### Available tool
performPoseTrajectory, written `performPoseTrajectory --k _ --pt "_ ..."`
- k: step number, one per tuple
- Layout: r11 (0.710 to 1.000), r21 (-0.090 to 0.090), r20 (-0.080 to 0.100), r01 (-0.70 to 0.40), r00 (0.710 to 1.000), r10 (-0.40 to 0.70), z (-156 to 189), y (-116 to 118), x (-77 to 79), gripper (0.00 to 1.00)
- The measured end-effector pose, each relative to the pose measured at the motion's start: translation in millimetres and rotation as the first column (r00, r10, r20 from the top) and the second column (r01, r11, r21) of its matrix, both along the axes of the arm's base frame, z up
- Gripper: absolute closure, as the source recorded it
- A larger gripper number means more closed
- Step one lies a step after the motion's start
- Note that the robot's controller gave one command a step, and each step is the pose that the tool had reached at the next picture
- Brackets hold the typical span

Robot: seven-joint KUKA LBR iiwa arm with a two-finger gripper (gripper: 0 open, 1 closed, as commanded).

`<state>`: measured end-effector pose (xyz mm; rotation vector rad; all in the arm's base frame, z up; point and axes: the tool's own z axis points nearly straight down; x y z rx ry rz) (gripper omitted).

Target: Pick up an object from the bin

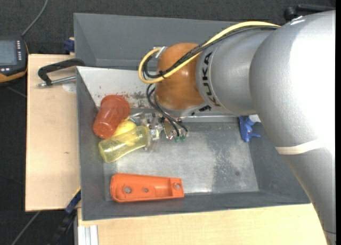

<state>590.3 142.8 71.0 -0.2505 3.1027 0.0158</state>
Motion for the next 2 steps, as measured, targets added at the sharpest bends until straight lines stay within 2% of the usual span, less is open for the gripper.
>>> performPoseTrajectory --k 1,2 --pt "1.0 0.0 0.0 0.0 1.0 0.0 0 0 -0.1 1.0" --pt "1.0 0.0 -0.004 -0.011 1.0 0.011 44 0 1.0 1.0"
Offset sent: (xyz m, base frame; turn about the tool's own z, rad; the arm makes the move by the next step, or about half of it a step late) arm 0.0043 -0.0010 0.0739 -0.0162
